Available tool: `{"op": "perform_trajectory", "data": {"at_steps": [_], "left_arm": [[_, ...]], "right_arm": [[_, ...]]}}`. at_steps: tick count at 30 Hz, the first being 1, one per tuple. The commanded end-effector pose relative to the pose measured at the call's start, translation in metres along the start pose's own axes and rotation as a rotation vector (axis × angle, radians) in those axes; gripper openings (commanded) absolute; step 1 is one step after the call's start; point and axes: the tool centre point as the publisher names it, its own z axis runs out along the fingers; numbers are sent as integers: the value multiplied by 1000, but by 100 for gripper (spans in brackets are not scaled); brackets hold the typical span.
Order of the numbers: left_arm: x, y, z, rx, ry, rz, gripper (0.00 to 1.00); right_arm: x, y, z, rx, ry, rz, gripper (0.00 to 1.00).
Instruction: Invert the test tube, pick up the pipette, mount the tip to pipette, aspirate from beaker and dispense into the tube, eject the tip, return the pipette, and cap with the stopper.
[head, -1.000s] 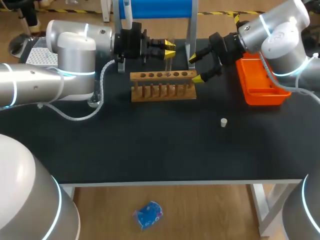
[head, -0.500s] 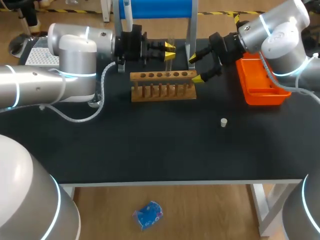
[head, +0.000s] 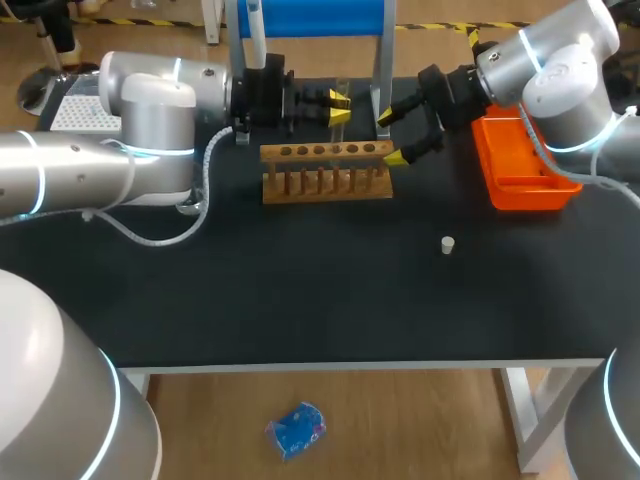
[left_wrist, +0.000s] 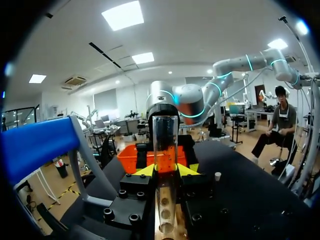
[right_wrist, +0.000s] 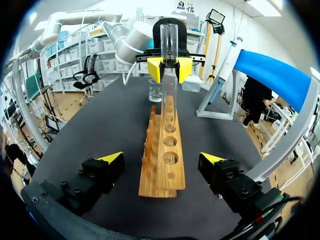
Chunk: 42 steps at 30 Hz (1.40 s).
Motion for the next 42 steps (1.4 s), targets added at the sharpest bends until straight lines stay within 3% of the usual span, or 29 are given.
{"op": "perform_trajectory", "data": {"at_steps": [1,42], "left_arm": [[-3,5,1,4,9,-8,0],[-5,34,0,9,5,-51,0]], "right_arm": [[0,0,-1,1,1,0,100],[0,0,-1,1,1,0,100]]}}
